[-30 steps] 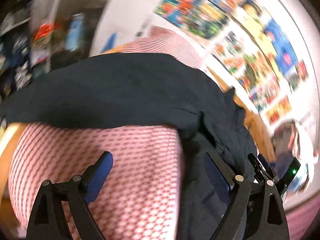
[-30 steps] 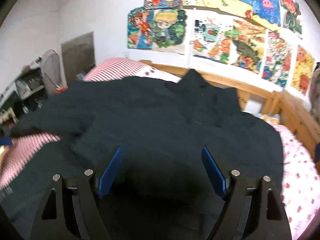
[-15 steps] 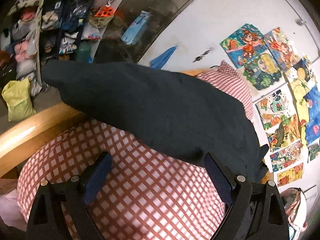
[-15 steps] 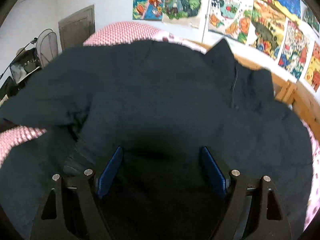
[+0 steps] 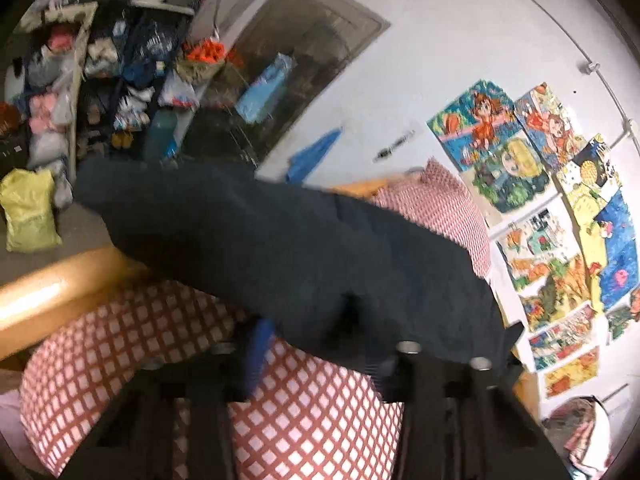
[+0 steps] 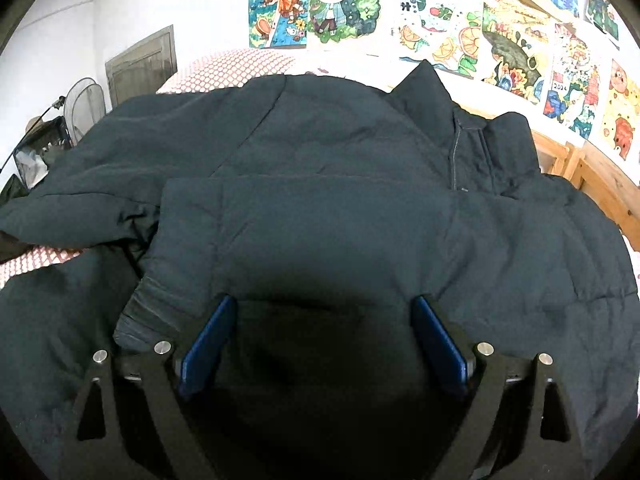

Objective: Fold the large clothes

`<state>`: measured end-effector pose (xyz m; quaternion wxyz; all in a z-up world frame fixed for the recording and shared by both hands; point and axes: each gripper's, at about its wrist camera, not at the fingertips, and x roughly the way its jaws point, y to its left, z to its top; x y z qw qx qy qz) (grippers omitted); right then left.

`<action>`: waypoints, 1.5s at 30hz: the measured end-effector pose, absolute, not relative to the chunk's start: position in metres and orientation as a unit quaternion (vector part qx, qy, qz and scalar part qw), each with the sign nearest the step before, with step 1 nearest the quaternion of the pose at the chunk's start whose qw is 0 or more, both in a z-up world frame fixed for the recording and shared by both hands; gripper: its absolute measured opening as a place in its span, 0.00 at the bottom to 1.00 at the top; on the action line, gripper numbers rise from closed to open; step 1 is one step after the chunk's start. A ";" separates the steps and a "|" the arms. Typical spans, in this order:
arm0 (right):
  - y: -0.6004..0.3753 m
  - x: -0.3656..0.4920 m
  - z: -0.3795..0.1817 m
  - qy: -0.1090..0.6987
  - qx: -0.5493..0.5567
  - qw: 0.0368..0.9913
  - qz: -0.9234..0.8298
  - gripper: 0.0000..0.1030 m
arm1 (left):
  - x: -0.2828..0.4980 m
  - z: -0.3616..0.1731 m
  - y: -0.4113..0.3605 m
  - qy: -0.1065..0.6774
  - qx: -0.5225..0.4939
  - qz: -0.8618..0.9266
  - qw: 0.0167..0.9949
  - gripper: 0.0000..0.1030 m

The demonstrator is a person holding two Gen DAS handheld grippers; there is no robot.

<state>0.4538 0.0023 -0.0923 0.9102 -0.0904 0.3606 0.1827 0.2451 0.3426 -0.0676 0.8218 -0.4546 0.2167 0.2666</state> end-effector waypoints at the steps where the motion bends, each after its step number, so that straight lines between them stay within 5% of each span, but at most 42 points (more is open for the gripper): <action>1: 0.000 0.455 -0.088 0.362 -0.086 0.909 0.185 0.85 | 0.245 -0.062 0.343 0.210 -0.446 0.275 0.825 0.15; 5: -0.015 0.453 -0.062 0.350 -0.056 0.915 0.192 0.85 | 0.254 -0.030 0.343 0.191 -0.411 0.274 0.848 0.07; 15: -0.094 0.425 -0.024 0.327 -0.004 0.930 0.166 0.85 | 0.311 0.104 0.269 0.150 -0.200 0.167 0.954 0.06; 24: -0.177 0.410 -0.013 0.312 0.043 0.942 0.115 0.85 | 0.365 0.143 0.137 0.177 -0.049 0.022 0.983 0.06; 36: -0.273 0.420 -0.039 0.328 0.090 0.939 0.042 0.85 | 0.423 0.047 -0.018 0.353 0.068 -0.169 0.918 0.06; 45: -0.306 0.442 -0.099 0.371 0.185 0.909 0.053 0.85 | 0.443 -0.041 -0.044 0.469 0.079 -0.212 0.854 0.06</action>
